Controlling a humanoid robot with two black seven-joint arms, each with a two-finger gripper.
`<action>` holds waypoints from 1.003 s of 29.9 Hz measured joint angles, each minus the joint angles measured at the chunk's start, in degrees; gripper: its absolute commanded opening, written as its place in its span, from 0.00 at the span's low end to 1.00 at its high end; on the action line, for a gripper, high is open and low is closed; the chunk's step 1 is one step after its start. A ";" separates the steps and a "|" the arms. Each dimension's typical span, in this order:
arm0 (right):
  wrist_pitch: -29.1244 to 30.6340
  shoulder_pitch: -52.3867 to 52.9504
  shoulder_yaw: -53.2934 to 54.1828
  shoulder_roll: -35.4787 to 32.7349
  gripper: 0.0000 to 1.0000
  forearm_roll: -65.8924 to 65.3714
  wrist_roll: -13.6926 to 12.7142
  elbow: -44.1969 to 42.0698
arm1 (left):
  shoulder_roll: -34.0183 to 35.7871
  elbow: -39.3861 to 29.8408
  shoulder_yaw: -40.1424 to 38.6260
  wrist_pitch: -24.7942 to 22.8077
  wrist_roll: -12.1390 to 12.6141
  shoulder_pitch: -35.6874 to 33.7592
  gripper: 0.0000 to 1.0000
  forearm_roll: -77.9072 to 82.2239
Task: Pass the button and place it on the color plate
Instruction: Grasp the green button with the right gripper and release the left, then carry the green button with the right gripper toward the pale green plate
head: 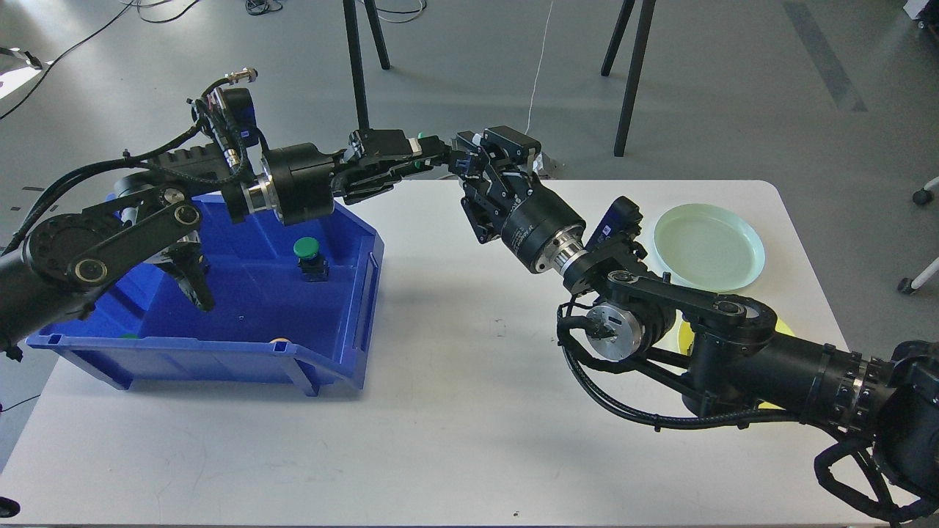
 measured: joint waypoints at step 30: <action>-16.50 -7.30 0.23 -24.32 0.05 -15.95 0.01 -2.72 | -0.29 1.58 -0.84 0.00 -0.04 0.62 0.94 -3.65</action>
